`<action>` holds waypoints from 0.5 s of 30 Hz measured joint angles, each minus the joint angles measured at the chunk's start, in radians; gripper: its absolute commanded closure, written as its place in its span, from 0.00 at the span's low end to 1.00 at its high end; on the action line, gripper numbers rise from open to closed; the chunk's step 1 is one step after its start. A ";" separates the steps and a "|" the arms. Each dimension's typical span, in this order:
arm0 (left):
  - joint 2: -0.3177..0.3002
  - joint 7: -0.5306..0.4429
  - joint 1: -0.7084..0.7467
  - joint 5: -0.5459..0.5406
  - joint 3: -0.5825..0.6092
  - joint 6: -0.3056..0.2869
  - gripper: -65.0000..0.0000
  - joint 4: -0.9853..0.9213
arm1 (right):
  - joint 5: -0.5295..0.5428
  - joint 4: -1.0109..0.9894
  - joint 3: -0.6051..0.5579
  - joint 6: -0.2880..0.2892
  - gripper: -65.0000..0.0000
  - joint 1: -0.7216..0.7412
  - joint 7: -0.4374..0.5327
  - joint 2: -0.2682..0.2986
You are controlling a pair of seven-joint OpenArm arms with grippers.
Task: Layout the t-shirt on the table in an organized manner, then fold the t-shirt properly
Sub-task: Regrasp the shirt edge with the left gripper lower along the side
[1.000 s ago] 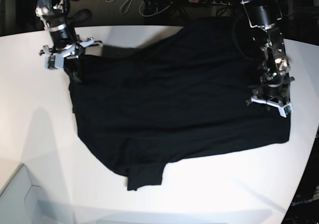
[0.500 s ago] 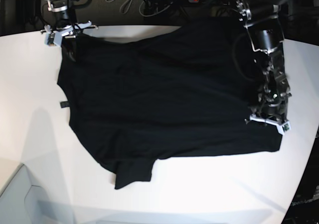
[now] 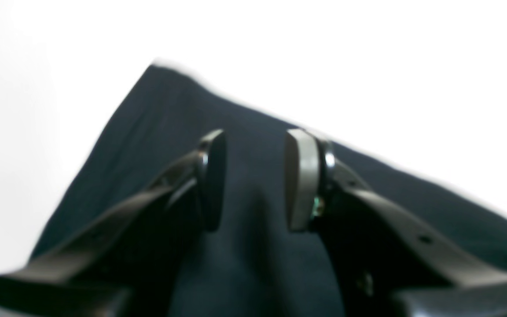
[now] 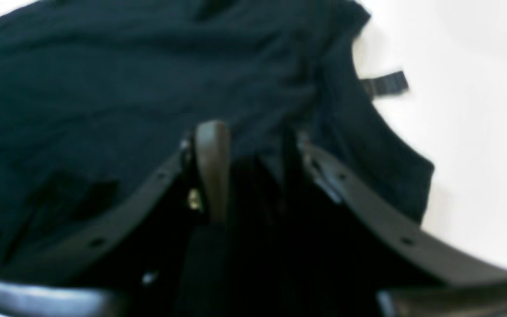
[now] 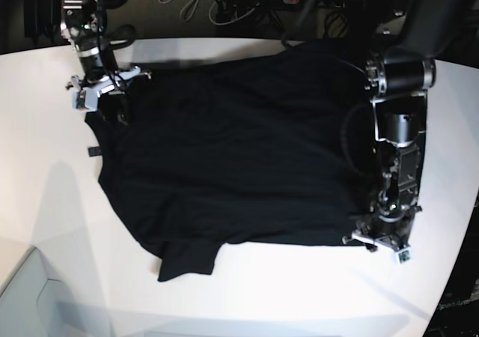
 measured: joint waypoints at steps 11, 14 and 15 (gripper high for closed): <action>0.008 0.327 0.242 -0.065 -0.079 0.002 0.66 0.626 | 0.000 0.176 0.055 0.005 0.64 -0.101 -0.024 -0.007; 0.018 0.358 0.364 -0.089 -0.085 0.009 0.66 0.723 | 0.000 0.177 0.032 -0.002 0.63 -0.098 -0.024 -0.019; 0.020 0.355 0.398 -0.095 -0.082 0.001 0.66 0.725 | 0.000 0.177 0.022 0.003 0.63 -0.097 -0.024 -0.025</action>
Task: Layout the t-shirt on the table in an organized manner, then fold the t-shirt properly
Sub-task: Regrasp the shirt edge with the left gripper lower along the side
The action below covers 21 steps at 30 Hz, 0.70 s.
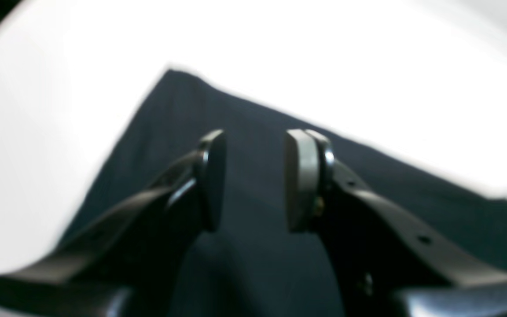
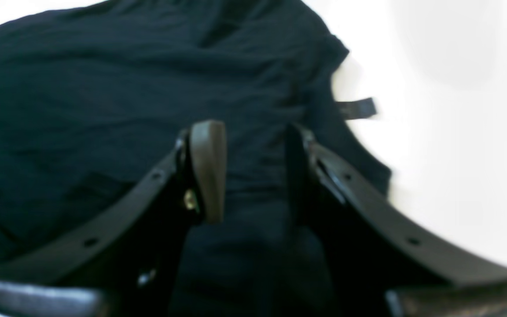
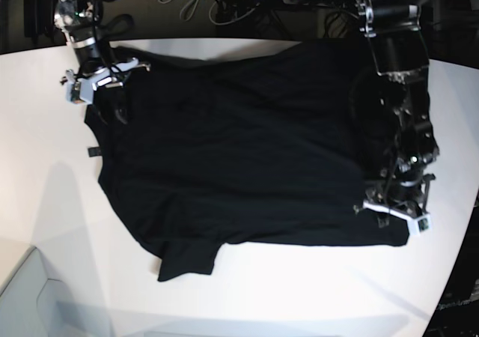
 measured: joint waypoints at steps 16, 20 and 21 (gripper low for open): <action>-0.031 -0.238 0.055 0.004 0.004 -0.011 0.66 -0.299 | 0.000 -0.215 -0.055 0.001 0.64 0.172 -0.135 0.007; -0.031 -0.238 0.055 0.004 0.004 -0.011 0.66 -0.299 | 0.004 -0.246 -0.055 0.002 0.66 0.183 -0.110 0.007; -0.031 -0.238 0.055 0.004 0.004 -0.011 0.66 -0.299 | 0.004 -0.248 -0.055 0.002 0.69 0.183 -0.108 0.007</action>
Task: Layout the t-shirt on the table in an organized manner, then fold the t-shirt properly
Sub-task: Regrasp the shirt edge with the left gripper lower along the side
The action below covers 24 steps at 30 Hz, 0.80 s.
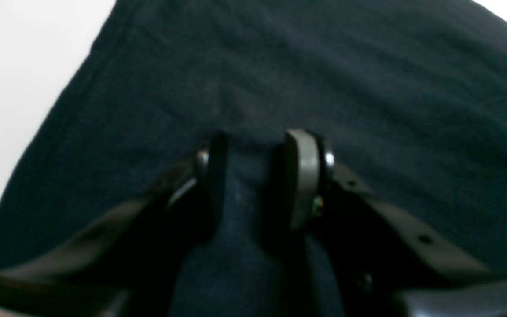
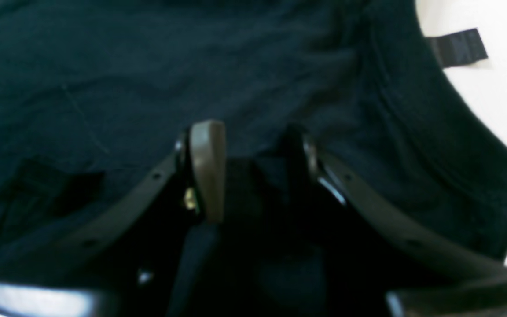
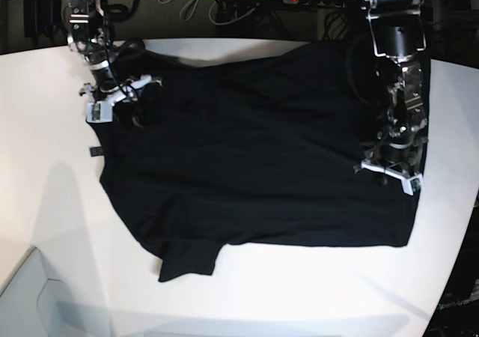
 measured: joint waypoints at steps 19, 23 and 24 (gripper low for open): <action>0.000 -0.003 0.000 0.001 0.000 0.001 0.66 -0.002 | -0.005 0.352 0.009 -0.001 1.00 -0.124 -0.028 -0.003; 0.000 -0.003 0.000 0.000 0.000 0.002 0.66 -0.002 | -0.004 0.409 0.009 -0.001 1.00 -0.189 -0.026 -0.003; 0.000 -0.003 0.000 0.001 0.000 0.002 0.66 -0.002 | -0.004 0.415 0.009 0.000 1.00 -0.210 -0.013 -0.002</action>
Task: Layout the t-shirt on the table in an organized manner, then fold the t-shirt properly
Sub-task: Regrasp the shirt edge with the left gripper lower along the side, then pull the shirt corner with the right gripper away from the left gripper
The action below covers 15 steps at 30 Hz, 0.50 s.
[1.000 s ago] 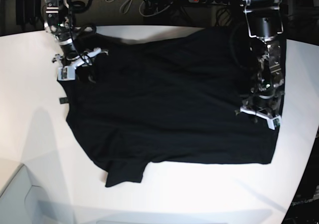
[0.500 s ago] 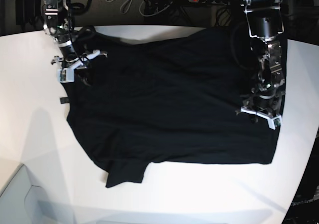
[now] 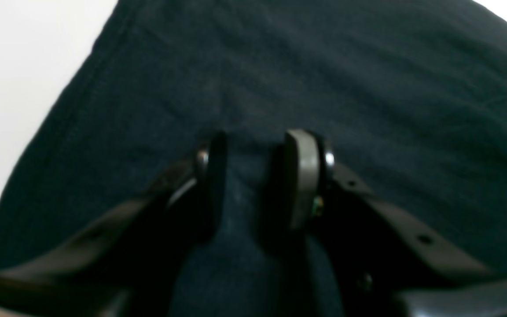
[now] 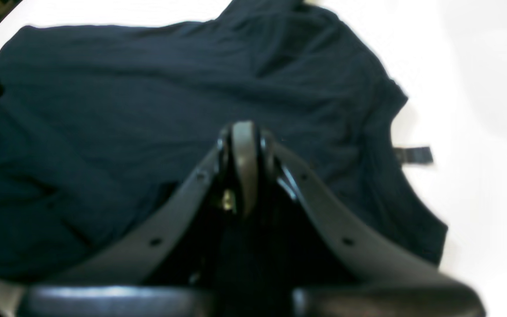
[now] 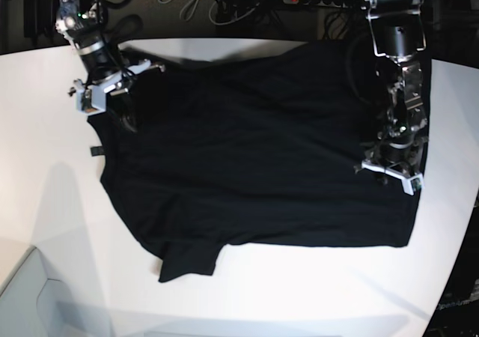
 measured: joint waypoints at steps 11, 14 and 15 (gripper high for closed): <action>-0.001 0.026 -0.026 0.003 0.000 0.010 0.66 -0.007 | 0.000 -0.016 -0.001 0.130 1.00 -0.306 0.279 0.036; -0.002 0.031 -0.034 0.002 0.000 0.008 0.66 -0.008 | -0.010 -0.051 0.004 0.189 1.00 -0.341 0.306 0.033; -0.003 0.044 -0.042 0.003 0.000 0.011 0.66 -0.010 | -0.009 -0.068 0.022 0.192 1.00 -0.347 0.312 0.033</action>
